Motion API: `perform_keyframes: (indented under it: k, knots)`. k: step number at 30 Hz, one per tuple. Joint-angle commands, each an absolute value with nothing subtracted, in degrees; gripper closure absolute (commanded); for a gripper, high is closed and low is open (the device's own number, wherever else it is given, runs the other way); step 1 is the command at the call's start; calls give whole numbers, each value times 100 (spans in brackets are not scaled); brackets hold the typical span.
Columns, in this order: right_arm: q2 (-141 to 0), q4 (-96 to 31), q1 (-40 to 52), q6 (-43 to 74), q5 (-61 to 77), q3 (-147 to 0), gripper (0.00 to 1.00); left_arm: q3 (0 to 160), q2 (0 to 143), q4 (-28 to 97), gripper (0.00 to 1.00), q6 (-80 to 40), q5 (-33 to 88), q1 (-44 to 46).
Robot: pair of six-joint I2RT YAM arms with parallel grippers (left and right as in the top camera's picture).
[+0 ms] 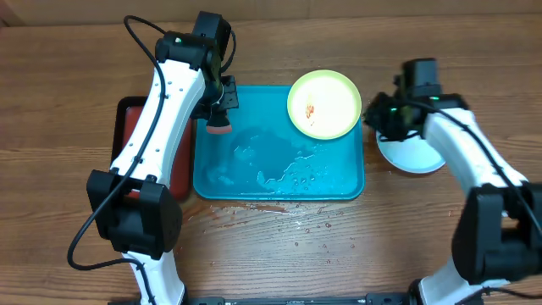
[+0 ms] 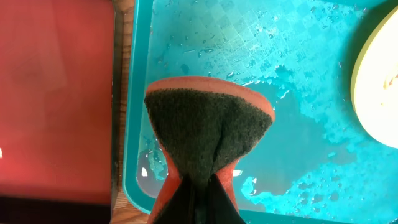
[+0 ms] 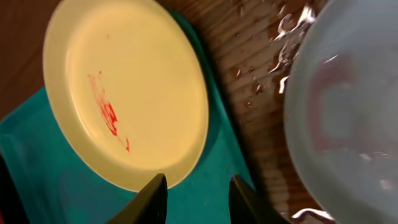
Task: Clean dirty plates on tray and stack at the side
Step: 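Grip the yellow plate rim with the right gripper and drag it to tray center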
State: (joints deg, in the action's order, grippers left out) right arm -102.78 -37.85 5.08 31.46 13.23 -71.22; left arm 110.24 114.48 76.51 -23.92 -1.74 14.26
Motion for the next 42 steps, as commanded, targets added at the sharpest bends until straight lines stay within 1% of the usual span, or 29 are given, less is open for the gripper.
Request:
perform_keyframes:
  k: [1, 5, 7, 10, 13, 18, 22, 26, 28, 29, 31, 33, 36, 38, 40, 42]
  knots:
    - [-10643, -3658, 834, 3929, 676, -7229, 66, 11072, 11437, 7634, 96, -2491, -189, 1466]
    - [-10906, -3409, 1007, 3951, 644, -7229, 67, 11072, 11437, 7634, 96, -2491, -187, 1466]
    - [-11000, -3341, 1052, 3948, 646, -7229, 71, 11074, 11437, 7634, 96, -2491, -189, 1466]
    - [-11131, -3339, 1144, 3946, 648, -7229, 81, 11072, 11437, 7636, 96, -2491, -187, 1466]
    - [-11187, -3378, 1251, 3920, 646, -7227, 87, 11072, 11437, 7634, 96, -2491, -187, 1466]
    - [-11231, -3415, 1520, 3900, 642, -7223, 91, 11072, 11437, 7634, 96, -2491, -187, 1466]
    - [-11231, -3590, 1769, 3900, 648, -7223, 96, 11072, 11437, 7649, 96, -2488, -189, 1466]
    - [-11231, -4053, 2073, 3826, 690, -7223, 96, 11072, 11437, 7651, 96, -2488, -189, 1466]
    - [-11231, -4250, 2237, 3566, 832, -7223, 96, 11072, 11437, 7644, 96, -2491, -187, 1466]
    - [-11231, -4305, 2287, 3492, 845, -7225, 95, 11072, 11437, 7644, 96, -2491, -189, 1466]
    - [-11227, -4379, 2355, 3308, 845, -7236, 87, 11072, 11437, 7644, 96, -2491, -189, 1466]
    - [-11227, -4383, 2355, 3159, 862, -7273, 75, 11072, 11437, 7647, 96, -2491, -189, 1466]
    - [-11227, -4311, 2298, 2644, 860, -7397, 53, 11072, 11437, 7644, 96, -2491, -189, 1466]
    - [-11227, -4106, 2250, 2220, 862, -7435, 42, 11072, 11437, 7644, 96, -2491, -187, 1466]
    - [-11227, -3881, 2206, 1828, 858, -7435, 35, 11072, 11437, 7644, 96, -2491, -187, 1466]
    - [-11231, -3701, 2169, 1514, 838, -7432, 33, 11072, 11437, 7647, 96, -2491, -187, 1466]
